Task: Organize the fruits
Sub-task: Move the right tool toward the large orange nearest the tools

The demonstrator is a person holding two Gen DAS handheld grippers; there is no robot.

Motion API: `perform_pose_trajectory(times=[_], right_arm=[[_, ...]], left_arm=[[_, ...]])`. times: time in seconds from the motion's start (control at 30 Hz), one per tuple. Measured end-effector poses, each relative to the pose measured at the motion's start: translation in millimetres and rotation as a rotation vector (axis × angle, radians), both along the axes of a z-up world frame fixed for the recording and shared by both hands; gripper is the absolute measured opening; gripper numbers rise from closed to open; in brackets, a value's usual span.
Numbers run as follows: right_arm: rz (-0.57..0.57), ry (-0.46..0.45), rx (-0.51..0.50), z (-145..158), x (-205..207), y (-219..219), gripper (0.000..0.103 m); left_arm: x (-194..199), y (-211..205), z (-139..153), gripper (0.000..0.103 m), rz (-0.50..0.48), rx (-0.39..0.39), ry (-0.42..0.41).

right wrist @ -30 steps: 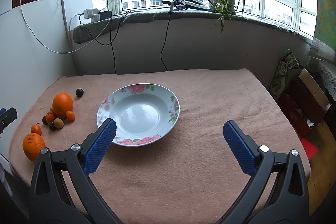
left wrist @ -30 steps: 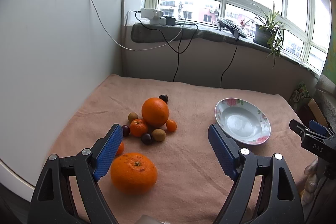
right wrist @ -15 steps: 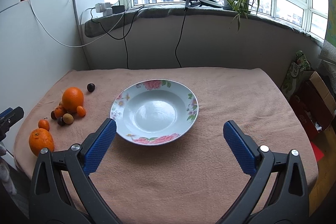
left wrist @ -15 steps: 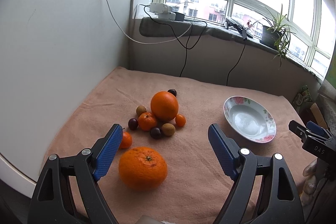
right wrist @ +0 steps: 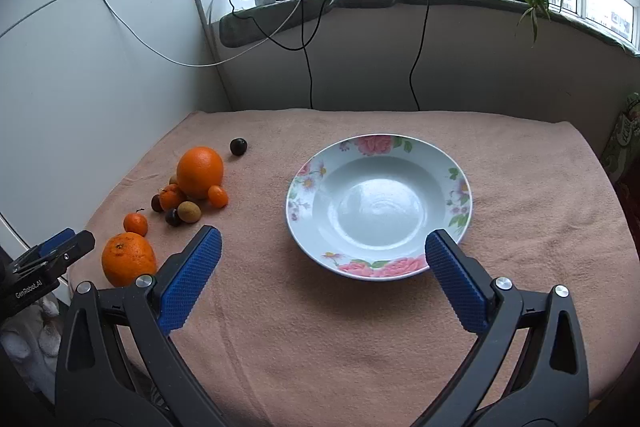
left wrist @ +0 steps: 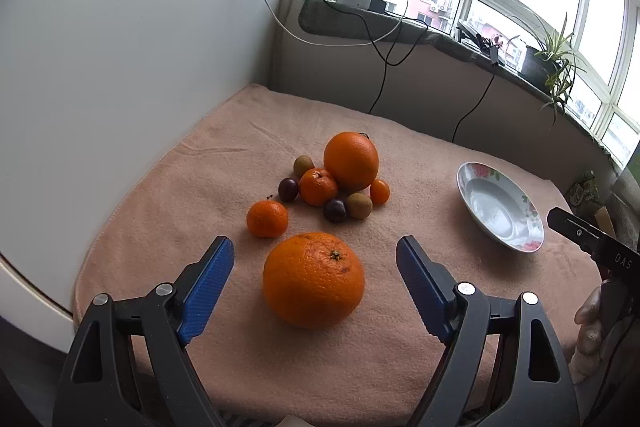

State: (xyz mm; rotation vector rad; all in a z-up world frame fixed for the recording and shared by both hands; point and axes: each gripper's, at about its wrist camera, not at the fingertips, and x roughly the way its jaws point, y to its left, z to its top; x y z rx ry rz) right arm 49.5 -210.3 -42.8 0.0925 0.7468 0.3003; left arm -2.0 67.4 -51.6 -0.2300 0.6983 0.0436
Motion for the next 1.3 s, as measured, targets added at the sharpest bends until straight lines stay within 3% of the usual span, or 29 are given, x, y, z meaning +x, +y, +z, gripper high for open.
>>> perform_pose_trajectory(times=[0.23,0.7,1.0,1.3], right_arm=[[0.107,0.043,0.012,-7.6,13.1,28.2,0.103],[0.36,0.234,0.105,-38.7,28.3,96.6,0.103],[0.458,0.331,0.197,-51.5,35.9,124.8,0.103],[0.544,0.366,0.197,-60.5,35.2,158.5,0.096]], left_arm=[[-2.7,7.2,-14.8,0.083,-0.003,-0.03,0.041],[-4.7,9.8,-36.9,0.082,-0.041,-0.096,0.093],[-2.6,9.1,-48.4,0.072,-0.073,-0.106,0.117],[1.4,8.2,-51.3,0.064,-0.098,-0.112,0.121]])
